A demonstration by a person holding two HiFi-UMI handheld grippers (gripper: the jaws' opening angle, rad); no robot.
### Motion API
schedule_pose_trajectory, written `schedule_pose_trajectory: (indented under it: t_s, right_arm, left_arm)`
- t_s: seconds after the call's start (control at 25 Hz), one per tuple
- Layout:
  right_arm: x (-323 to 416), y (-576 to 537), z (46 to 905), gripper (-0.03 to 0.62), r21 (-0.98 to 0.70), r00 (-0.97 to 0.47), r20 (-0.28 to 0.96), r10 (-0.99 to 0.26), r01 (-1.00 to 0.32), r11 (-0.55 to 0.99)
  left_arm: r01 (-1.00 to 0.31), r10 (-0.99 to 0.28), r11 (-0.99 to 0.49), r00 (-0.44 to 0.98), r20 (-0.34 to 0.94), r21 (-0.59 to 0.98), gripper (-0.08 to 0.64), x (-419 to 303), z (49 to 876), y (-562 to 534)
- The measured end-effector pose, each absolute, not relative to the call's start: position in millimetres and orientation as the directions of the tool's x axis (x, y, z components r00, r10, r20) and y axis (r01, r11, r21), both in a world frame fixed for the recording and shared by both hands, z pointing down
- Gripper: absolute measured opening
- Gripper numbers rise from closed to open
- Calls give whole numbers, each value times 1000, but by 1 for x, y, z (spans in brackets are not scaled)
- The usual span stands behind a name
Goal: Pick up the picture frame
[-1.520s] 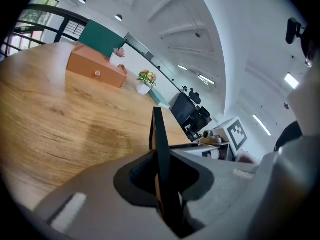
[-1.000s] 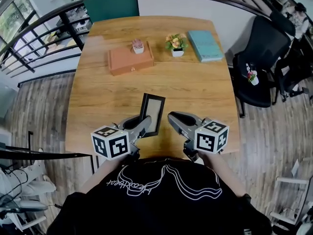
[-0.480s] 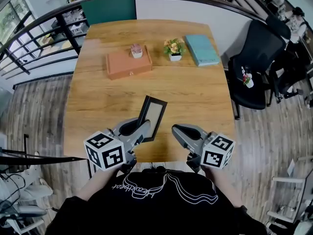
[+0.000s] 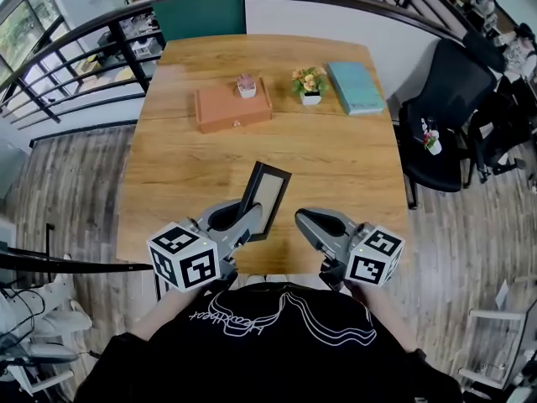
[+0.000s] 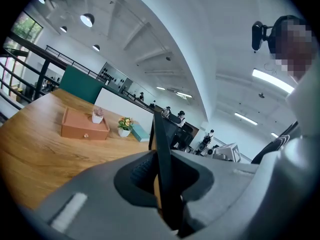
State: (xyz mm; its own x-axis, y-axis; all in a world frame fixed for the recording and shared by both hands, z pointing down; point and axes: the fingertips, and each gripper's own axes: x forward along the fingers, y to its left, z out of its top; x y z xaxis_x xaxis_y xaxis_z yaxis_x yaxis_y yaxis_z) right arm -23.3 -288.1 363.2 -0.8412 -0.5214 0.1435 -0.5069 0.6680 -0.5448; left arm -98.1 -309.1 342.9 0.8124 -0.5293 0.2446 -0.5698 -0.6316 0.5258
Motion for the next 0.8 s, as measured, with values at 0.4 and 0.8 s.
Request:
schedule_pose_trajectory:
  t_s: [0.4, 0.8]
  right_arm:
    - [-33, -292, 346, 25, -501, -847, 163, -507, -513, 697]
    - [-39, -297, 336, 25, -452, -838, 164, -521, -533, 715]
  left_arm:
    - [-574, -557, -648, 805, 203, 500, 64, -109, 320, -311]
    - [-574, -575, -652, 800, 170, 495, 64, -119, 307, -313]
